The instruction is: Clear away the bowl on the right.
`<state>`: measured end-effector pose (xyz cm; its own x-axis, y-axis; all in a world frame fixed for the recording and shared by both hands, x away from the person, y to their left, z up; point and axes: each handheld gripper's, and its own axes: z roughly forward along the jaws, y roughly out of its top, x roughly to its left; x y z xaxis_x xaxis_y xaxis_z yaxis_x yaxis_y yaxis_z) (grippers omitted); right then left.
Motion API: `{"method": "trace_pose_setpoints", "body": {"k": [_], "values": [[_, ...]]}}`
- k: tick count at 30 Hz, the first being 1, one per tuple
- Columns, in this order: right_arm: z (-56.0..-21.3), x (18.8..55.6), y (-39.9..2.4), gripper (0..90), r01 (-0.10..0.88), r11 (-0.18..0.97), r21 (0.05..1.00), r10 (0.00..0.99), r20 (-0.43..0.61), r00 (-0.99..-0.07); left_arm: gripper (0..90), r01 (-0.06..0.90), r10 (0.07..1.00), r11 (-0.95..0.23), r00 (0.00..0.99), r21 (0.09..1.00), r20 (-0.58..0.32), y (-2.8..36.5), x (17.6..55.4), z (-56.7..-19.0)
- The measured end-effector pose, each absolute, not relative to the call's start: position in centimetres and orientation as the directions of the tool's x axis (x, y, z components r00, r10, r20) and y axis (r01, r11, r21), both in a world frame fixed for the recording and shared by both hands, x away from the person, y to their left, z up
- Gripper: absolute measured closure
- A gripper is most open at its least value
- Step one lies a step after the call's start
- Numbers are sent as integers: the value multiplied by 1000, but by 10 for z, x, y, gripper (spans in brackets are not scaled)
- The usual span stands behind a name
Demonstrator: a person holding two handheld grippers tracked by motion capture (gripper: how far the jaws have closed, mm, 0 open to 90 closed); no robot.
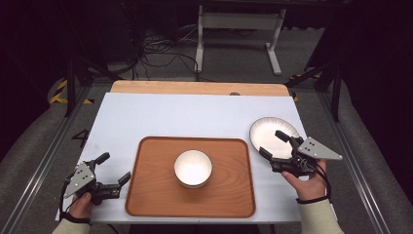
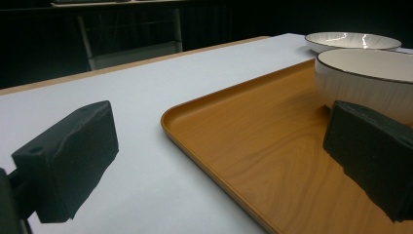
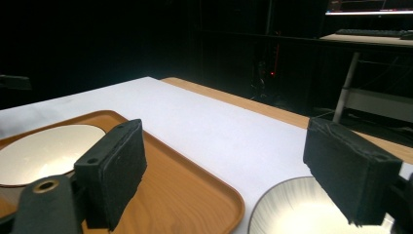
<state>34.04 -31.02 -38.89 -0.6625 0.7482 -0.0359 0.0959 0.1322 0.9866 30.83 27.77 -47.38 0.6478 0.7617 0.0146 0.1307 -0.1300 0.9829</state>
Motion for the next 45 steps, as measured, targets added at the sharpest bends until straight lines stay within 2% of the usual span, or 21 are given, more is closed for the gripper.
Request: {"method": "trace_pose_setpoints", "body": {"k": [13,33,45], "values": [[-405,340,-321,172,101,144,984,770,-47,-637,3,130,762,-129,648,983,15,278,308,-474],[-444,334,-335,157,199,129,972,806,14,-592,3,128,760,-130,649,983,17,277,308,-474],[-454,331,-331,144,224,178,958,812,-14,-584,3,126,760,-132,650,983,19,277,308,-474]]}}
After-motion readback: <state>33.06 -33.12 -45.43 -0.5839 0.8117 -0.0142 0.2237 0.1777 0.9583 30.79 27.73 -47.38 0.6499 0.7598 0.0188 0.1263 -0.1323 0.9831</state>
